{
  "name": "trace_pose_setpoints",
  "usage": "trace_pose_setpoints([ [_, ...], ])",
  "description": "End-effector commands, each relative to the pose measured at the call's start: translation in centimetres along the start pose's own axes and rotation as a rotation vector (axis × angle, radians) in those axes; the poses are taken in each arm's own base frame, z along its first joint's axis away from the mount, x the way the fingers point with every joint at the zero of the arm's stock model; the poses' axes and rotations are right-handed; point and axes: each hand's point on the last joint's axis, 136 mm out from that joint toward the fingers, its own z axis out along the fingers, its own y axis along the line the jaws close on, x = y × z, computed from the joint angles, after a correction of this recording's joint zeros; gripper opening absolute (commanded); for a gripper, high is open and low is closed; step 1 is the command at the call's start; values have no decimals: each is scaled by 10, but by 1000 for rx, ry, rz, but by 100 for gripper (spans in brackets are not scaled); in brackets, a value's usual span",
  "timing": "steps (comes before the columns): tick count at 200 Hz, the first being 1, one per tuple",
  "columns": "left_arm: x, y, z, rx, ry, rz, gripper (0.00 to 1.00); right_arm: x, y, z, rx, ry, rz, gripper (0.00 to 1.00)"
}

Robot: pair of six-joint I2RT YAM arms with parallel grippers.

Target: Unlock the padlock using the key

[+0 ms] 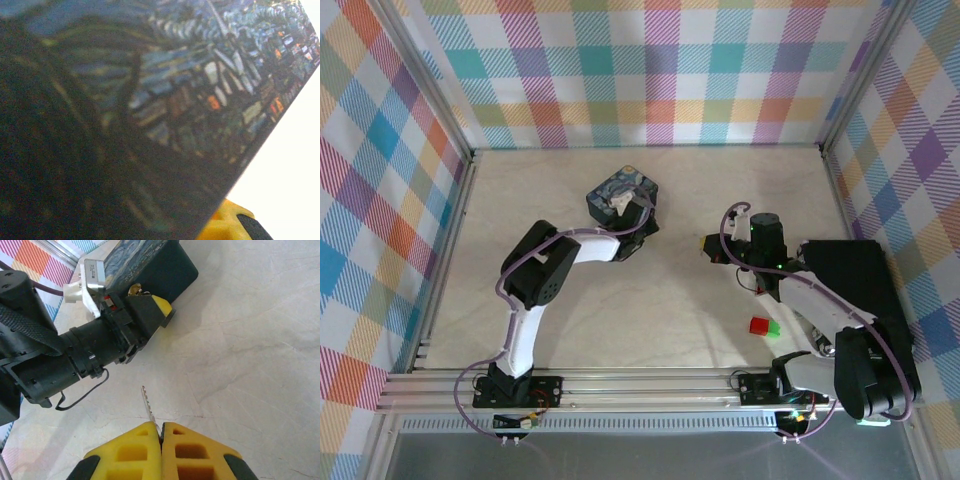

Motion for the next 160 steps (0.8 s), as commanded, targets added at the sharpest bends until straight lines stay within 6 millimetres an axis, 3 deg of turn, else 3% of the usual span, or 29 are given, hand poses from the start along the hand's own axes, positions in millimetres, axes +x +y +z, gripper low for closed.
trace_pose_setpoints([
  [1, -2, -8, -18, 73, 71, -40, 0, 0, 3, 2, -39, -16, 7, 0],
  [45, -2, -21, -37, 221, 179, -145, 0, 18, -5, 16, -84, 11, 96, 0],
  [80, 2, -31, -47, 339, 240, -266, 0, 33, -8, 37, -119, 45, 163, 0],
  [132, -5, -44, -68, 482, 313, -387, 0, 44, 9, 76, -233, 91, 227, 0],
  [160, -10, -47, -82, 518, 335, -403, 0, 38, 17, 85, -258, 87, 220, 0],
])
